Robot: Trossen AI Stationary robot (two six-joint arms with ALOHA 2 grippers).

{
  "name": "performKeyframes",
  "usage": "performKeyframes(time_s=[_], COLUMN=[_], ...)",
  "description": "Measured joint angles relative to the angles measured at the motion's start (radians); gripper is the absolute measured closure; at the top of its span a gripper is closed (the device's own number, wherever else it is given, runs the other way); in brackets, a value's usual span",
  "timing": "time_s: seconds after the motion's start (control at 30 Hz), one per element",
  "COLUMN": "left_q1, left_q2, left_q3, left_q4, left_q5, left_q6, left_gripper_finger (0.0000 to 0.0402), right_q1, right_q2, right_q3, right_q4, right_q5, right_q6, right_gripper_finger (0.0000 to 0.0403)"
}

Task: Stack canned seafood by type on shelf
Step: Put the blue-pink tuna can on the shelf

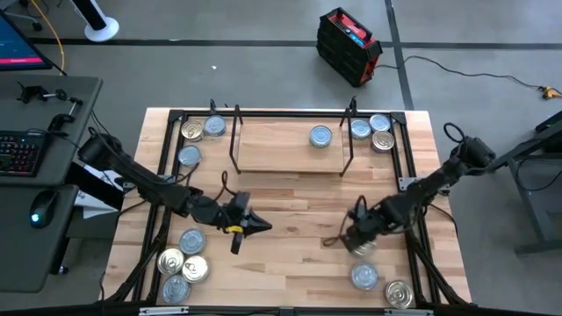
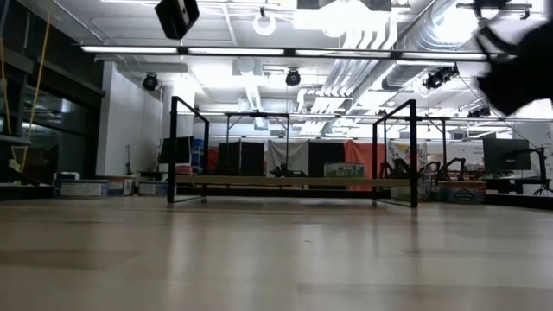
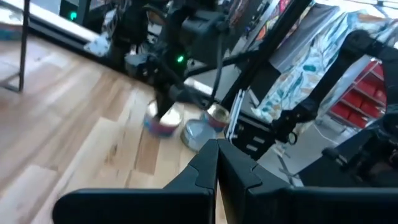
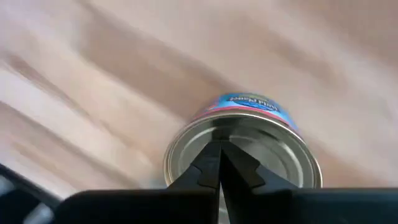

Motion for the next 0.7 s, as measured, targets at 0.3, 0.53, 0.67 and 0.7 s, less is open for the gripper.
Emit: performKeyframes(time_s=[0.3, 0.53, 0.67, 0.7], left_q1=[-0.003, 0.004, 0.006, 0.006], left_q2=[-0.026, 0.017, 0.081, 0.100], left_q3=[0.000, 0.000, 0.000, 0.000], left_q4=[-0.145, -0.146, -0.148, -0.145], left_q5=[0.000, -0.020, -0.026, -0.026], left_q6=[-0.089, -0.078, -0.077, -0.077], left_gripper_finger=[0.0401, 0.0401, 0.0401, 0.0401], right_q1=[-0.154, -0.217, -0.235, -0.236], right_q2=[0.105, 0.321, 0.364, 0.357], right_q3=[-0.005, 0.163, 0.320, 0.360], right_q4=[0.382, 0.619, 0.541, 0.509], right_q5=[0.127, 0.121, 0.102, 0.102], right_q6=[-0.191, -0.389, -0.565, -0.594], right_gripper_finger=[0.0403, 0.0403, 0.0403, 0.0403])
